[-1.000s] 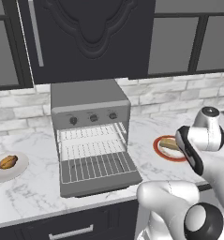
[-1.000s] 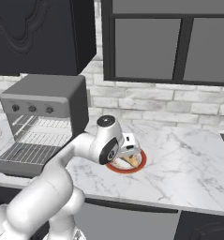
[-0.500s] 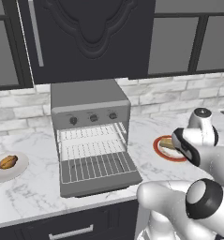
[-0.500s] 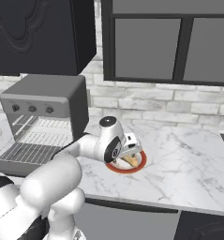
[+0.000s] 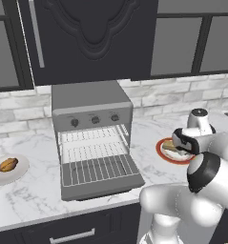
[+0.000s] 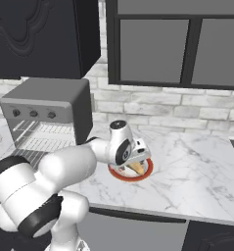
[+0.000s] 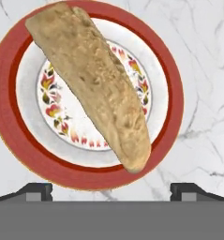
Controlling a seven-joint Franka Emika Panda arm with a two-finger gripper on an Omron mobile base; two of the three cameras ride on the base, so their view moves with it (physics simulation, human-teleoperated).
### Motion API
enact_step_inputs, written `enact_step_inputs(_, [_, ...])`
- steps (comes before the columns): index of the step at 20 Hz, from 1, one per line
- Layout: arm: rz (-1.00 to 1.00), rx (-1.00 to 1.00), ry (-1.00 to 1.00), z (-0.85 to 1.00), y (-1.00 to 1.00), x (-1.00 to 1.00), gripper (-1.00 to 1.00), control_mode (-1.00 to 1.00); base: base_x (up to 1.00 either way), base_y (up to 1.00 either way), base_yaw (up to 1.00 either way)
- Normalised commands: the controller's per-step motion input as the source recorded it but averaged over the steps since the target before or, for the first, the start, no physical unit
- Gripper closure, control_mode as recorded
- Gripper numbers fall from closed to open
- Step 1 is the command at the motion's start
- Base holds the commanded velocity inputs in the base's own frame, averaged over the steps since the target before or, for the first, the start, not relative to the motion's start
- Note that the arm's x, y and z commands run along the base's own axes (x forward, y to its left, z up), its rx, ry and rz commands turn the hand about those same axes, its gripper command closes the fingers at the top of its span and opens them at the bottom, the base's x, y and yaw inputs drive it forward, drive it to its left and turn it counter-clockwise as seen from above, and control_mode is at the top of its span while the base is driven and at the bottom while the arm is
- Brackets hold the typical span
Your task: Open the toaster oven door. Place the baguette on the bottom rack in the toaster oven and place the chicken drumstick on the top rack.
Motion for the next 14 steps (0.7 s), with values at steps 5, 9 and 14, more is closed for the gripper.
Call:
enact_step_inputs(5, [0.03, 0.00, 0.08, -0.22, -0.05, 0.21, -1.00, -1.00, 0.00, 0.00, 0.00])
enact_step_inputs(9, [0.04, 0.00, 0.03, -0.23, -0.04, 0.21, -1.00, -1.00, 0.00, 0.00, 0.00])
enact_step_inputs(14, [0.04, 0.00, 0.00, -0.23, -0.03, 0.14, -1.00, -1.00, 0.00, 0.00, 0.00])
